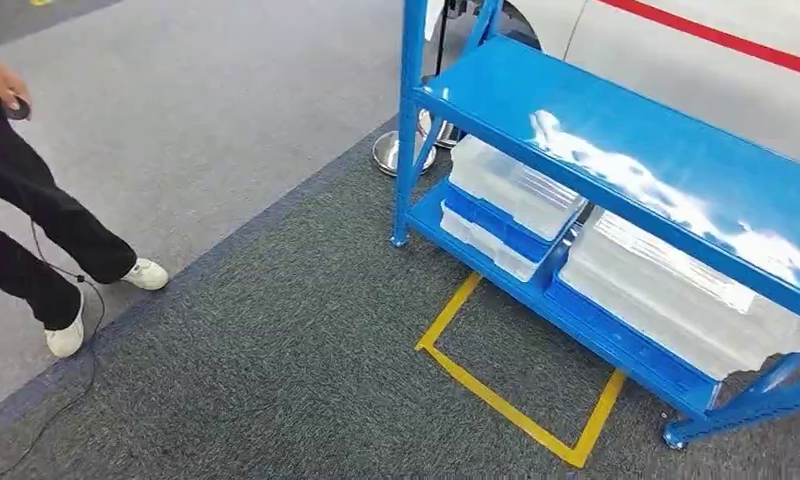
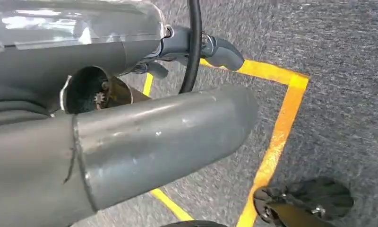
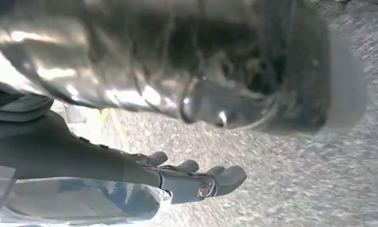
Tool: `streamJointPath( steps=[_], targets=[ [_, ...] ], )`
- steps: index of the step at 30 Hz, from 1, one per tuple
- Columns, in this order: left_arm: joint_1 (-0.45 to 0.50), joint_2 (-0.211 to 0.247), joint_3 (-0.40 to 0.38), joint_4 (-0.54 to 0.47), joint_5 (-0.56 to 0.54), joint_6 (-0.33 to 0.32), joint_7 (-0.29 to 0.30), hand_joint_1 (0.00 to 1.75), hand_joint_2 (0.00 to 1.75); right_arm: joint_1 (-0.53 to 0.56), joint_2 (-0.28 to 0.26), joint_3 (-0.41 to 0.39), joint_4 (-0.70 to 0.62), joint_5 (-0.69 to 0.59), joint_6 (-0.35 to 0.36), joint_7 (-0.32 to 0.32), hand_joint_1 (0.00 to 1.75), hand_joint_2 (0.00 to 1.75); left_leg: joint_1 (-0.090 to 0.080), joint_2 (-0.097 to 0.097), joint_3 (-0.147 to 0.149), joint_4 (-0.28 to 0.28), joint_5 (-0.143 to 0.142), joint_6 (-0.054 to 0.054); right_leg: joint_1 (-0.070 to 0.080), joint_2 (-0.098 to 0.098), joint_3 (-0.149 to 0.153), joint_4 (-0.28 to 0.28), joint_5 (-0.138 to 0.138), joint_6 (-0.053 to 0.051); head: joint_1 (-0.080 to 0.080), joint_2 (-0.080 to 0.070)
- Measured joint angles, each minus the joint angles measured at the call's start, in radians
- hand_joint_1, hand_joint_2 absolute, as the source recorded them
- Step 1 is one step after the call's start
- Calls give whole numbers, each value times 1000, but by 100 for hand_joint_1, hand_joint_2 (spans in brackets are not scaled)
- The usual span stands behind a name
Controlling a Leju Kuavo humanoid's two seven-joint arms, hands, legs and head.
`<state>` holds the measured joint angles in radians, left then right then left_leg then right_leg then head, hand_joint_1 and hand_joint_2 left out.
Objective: Take the parts from the cabinet and place them on the table.
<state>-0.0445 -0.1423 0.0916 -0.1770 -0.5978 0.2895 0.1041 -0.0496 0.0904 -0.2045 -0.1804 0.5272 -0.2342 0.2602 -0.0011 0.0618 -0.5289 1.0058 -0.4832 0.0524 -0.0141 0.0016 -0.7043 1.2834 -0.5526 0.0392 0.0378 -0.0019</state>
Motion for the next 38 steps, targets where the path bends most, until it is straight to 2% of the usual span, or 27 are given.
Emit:
streamJointPath(
  steps=[1,2,3,4,7,8,9,10,11,13,14,15,17,18,19,22,23,24,25,26,28,29,30,32,33,34,38],
  targets=[
    [-2,0,0,0,0,0,0,0,0,2,0,0,0,0,0,0,0,0,-1,10,3,0,-2,0,2,-8,54,-91,45,-5,0,0],
    [-3,-1,0,0,0,0,0,0,0,2,-2,0,0,0,0,0,0,0,-3,21,7,0,-4,-2,5,-29,112,-193,84,-13,0,0],
    [-2,-2,0,0,0,0,0,0,0,-1,-2,0,0,0,0,0,0,0,-4,30,9,0,-6,-5,15,-83,141,-259,77,-25,0,0],
    [-3,-3,0,0,0,0,0,0,0,-3,-3,0,0,0,0,0,0,0,-12,40,10,4,-10,-11,19,-88,142,-262,84,-32,-1,0],
    [-6,-5,0,0,0,0,0,0,0,-1,-3,-1,0,0,0,0,0,0,-9,66,18,-3,-10,-22,24,-49,135,-263,87,-41,0,0],
    [-8,-5,0,0,0,1,0,0,0,-1,-3,-2,0,0,0,0,0,0,-14,73,14,0,-18,-28,6,-36,145,-276,96,-50,0,0],
    [-9,-5,0,0,-1,2,0,0,0,-1,-2,-2,0,0,0,0,0,0,-7,23,13,22,-34,-36,7,-28,145,-281,99,-52,-1,0],
    [-9,-5,0,0,0,4,-2,0,0,-3,-2,-2,0,0,0,-1,0,0,-4,-20,-9,74,-71,-40,3,-19,143,-281,102,-57,-7,0],
    [-8,-5,0,0,0,4,-2,0,0,-4,-2,-2,0,0,0,-1,0,0,1,-41,-44,153,-115,-46,2,-7,140,-280,102,-58,-6,0],
    [-2,-5,0,0,0,4,-2,0,0,-4,-2,-3,0,0,0,-1,0,0,7,-51,-111,297,-169,-53,2,21,135,-278,103,-59,-6,0],
    [1,-5,0,0,0,4,-2,0,0,-3,-2,-4,0,0,1,-1,0,0,9,-51,-117,307,-158,-54,1,36,134,-276,104,-58,-6,0],
    [1,-5,0,0,0,4,-2,0,0,-2,-2,-6,0,0,1,-1,0,0,11,-52,-103,272,-125,-55,0,50,134,-272,104,-57,-6,0],
    [0,-5,0,0,0,4,-2,0,0,-2,-1,-7,0,0,1,-1,0,0,15,-68,-26,108,-29,-55,-3,77,133,-262,101,-52,-6,0],
    [0,-5,0,0,0,4,-2,0,0,-2,-1,-7,0,0,1,-1,0,0,19,-109,5,31,-8,-54,-5,89,129,-257,99,-46,-6,0],
    [3,-5,1,0,0,4,-2,0,0,-6,-1,-8,0,0,1,-1,0,0,18,-149,10,12,-21,-54,-1,101,119,-247,99,-36,-6,0],
    [-3,-5,1,0,0,4,-1,0,0,0,-1,-8,0,0,1,-1,0,0,10,-122,7,18,-16,-42,-8,130,108,-256,113,-13,-6,0],
    [-2,-6,1,0,0,4,-2,0,0,3,-3,-9,0,0,1,-1,0,0,18,-110,9,7,-9,-31,-6,139,104,-257,115,-7,-5,0],
    [-4,-5,2,0,0,5,-2,0,0,4,-4,-9,0,0,0,-1,0,0,20,-92,11,-1,-1,-21,-7,99,100,-241,103,-7,-5,0],
    [-4,-5,2,0,0,5,-3,0,0,3,-3,-9,0,0,1,-1,0,0,19,-82,10,-4,1,-13,-2,46,79,-201,70,-4,0,0],
    [-2,-5,2,0,0,4,-3,0,0,0,-3,-9,0,0,1,-1,0,0,16,-67,7,-4,1,-11,-2,21,42,-122,25,0,-1,0],
    [3,-5,2,0,0,4,-3,0,0,-2,-3,-9,0,0,1,-1,0,0,10,-35,4,-2,0,-8,-3,7,-24,17,-31,5,-1,0],
    [3,-4,2,0,0,4,-3,0,0,-2,-3,-9,0,0,1,-1,0,0,9,-23,4,-2,-1,-8,-3,4,-35,44,-32,6,-1,0],
    [2,-4,3,0,0,4,-3,0,0,-1,-3,-9,0,0,1,-1,0,0,8,-8,4,-1,-2,-8,-3,1,-20,22,-7,6,-1,0],
    [-1,-5,3,0,0,4,-3,0,0,2,-3,-10,0,0,1,-1,0,0,6,12,9,0,-6,-12,0,-14,70,-135,72,-2,0,0],
    [-1,-5,3,0,0,4,-3,0,0,1,-3,-9,0,0,1,-1,0,0,4,22,14,0,-9,-14,5,-54,124,-228,101,-13,-1,0],
    [-1,-6,3,0,-1,4,-3,0,0,-4,-4,-9,0,0,1,-1,0,0,-4,33,15,1,-13,-21,20,-93,135,-255,84,-30,-1,0],
    [-7,-7,4,0,0,5,-3,0,0,-2,-3,-10,0,1,1,-2,0,0,-7,70,28,-5,-17,-40,18,-45,127,-267,95,-48,-1,0]
  ],
)
